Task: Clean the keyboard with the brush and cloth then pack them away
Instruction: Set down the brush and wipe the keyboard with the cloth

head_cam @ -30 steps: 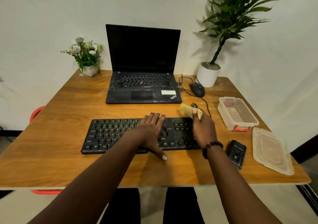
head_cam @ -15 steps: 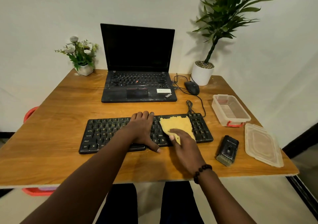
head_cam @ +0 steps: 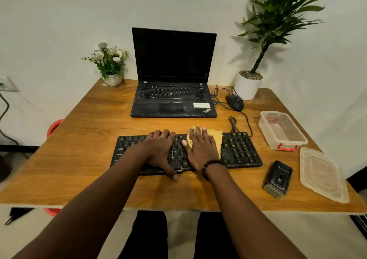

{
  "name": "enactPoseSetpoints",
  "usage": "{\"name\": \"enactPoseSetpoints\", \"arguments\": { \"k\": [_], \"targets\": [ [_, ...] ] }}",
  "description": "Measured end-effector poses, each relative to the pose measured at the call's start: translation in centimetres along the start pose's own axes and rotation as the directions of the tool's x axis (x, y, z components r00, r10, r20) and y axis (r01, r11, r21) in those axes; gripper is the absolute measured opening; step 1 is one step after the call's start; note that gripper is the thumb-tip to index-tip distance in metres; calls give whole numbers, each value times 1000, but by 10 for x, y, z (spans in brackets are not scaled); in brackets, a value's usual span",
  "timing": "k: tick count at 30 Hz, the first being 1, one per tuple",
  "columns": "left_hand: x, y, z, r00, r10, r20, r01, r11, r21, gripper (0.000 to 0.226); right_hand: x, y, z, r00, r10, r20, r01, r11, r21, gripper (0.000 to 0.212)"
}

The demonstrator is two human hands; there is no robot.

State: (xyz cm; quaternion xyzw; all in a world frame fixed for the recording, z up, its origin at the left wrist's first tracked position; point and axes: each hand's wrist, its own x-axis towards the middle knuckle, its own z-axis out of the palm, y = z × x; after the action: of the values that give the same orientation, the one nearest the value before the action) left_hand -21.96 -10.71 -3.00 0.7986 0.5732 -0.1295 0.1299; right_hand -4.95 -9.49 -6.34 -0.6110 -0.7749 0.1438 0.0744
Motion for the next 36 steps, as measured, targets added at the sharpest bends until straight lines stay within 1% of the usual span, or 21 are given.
{"name": "enactPoseSetpoints", "arguments": {
  "k": [3, 6, 8, 10, 12, 15, 18, 20, 23, 25, 28, 29, 30, 31, 32, 33, 34, 35, 36],
  "targets": [
    [2, -6, 5, 999, 21, -43, -22, 1000, -11, 146, -21, -15, 11, 997, -80, -16, 80, 997, 2, 67],
    [3, -7, 6, 998, 36, -58, -36, 999, -2, 142, -57, -20, 17, 980, -197, -14, 196, 980, -34, 86],
    [3, -7, 6, 998, 39, -57, -39, 999, 7, 141, -72, -17, 20, 972, -234, 5, 234, 970, -65, 85],
    [3, -7, 7, 997, 39, -65, -39, 999, 6, 141, -70, -12, 21, 967, -254, 11, 253, 958, -133, 85],
    [3, -7, 9, 996, 35, -81, -37, 999, -13, 142, -56, -9, 17, 976, -217, 9, 216, 967, -138, 84],
    [6, -6, 11, 996, 26, -88, -28, 999, -21, 146, -27, -8, 11, 995, -101, 20, 103, 990, -96, 66],
    [9, -4, 10, 996, 27, -82, -27, 1000, -4, 145, -9, -12, 10, 999, -42, -20, 39, 993, -115, 60],
    [9, -3, 10, 996, 29, -79, -30, 999, -11, 144, -6, -17, 11, 998, -51, -27, 48, 995, -89, 58],
    [9, -5, 11, 992, 45, -115, -49, 998, -33, 136, -17, -23, 15, 989, -145, -28, 144, 989, -7, 56],
    [11, -6, 12, 989, 50, -142, -53, 998, -22, 129, -33, -25, 18, 977, -206, -49, 207, 978, 18, 55],
    [12, -5, 13, 989, 37, -144, -38, 999, -5, 132, -57, -24, 20, 968, -234, -93, 241, 968, 74, 52],
    [11, -5, 13, 989, 32, -144, -35, 999, -16, 133, -64, -23, 20, 968, -230, -96, 241, 962, 125, 51],
    [11, -5, 13, 989, 31, -143, -36, 999, -32, 135, -69, -23, 17, 974, -206, -99, 224, 946, 237, 50],
    [10, -4, 14, 989, 29, -146, -37, 998, -48, 136, -75, -25, 13, 984, -153, -88, 175, 894, 412, 48],
    [8, -1, 14, 988, 26, -150, -36, 997, -63, 139, -81, -28, 3, 996, -52, -70, 84, 775, 626, 46],
    [7, 2, 14, 989, 21, -149, -34, 996, -86, 142, -85, -29, -9, 994, 107, -21, -43, 556, 830, 45],
    [7, 5, 15, 990, 17, -143, -35, 992, -121, 144, -85, -27, -22, 961, 262, 81, -152, 260, 953, 44],
    [8, 8, 15, 991, 21, -130, -42, 986, -158, 146, -84, -22, -33, 923, 338, 183, -181, -37, 983, 44],
    [9, 11, 14, 994, 32, -104, -52, 981, -189, 149, -81, -14, -44, 907, 354, 227, -143, -248, 958, 44]
  ]
}}
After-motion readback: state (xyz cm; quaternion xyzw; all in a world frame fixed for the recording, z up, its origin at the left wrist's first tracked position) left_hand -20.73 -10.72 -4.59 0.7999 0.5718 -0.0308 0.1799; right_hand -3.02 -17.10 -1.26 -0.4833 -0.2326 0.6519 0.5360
